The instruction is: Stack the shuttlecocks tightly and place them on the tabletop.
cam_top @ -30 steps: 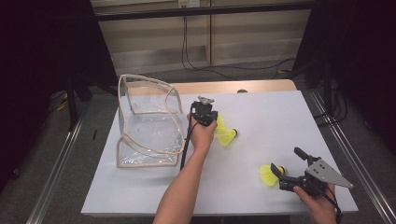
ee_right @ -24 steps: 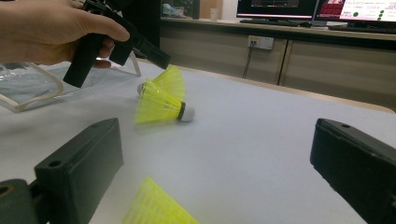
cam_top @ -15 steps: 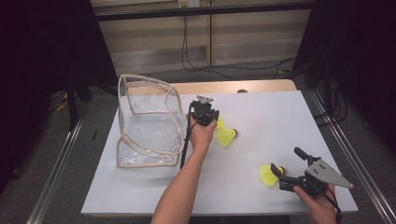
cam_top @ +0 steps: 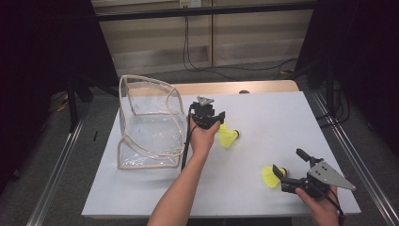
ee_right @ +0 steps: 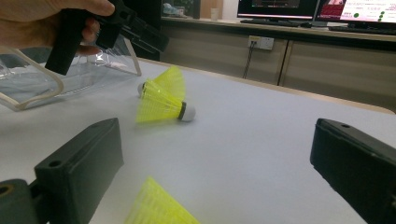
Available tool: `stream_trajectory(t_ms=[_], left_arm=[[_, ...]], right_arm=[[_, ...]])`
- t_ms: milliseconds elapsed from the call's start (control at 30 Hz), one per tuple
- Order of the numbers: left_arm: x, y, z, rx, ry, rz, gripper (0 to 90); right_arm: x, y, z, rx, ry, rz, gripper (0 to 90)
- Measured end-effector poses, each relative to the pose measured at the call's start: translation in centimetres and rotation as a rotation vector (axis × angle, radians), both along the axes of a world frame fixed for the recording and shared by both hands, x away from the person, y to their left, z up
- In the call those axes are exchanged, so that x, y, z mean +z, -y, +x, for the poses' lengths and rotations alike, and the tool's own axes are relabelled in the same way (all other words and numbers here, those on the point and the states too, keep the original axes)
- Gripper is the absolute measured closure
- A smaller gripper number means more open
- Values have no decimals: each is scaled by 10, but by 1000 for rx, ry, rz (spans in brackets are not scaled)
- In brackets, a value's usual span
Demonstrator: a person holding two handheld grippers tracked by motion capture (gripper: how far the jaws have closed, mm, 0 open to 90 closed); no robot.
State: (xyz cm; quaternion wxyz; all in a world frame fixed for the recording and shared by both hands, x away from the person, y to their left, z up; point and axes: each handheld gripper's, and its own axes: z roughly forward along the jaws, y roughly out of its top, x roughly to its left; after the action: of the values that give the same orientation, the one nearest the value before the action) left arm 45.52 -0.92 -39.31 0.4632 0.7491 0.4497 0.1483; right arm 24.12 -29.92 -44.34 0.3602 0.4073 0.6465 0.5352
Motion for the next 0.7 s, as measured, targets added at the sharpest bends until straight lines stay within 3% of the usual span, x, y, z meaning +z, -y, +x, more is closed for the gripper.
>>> stream_trajectory(t_ms=[100,400,700], left_arm=[[1,-2,-4,5,-12,-18,456],[3,-8,-15,-2,-21,-14,325],[7,-10,-28,-33,-22,-30,255]], right_arm=[[0,0,0,0,1,-2,20],[0,-1,0,4,2,-5,20],[0,-1,0,2,2,-8,20]])
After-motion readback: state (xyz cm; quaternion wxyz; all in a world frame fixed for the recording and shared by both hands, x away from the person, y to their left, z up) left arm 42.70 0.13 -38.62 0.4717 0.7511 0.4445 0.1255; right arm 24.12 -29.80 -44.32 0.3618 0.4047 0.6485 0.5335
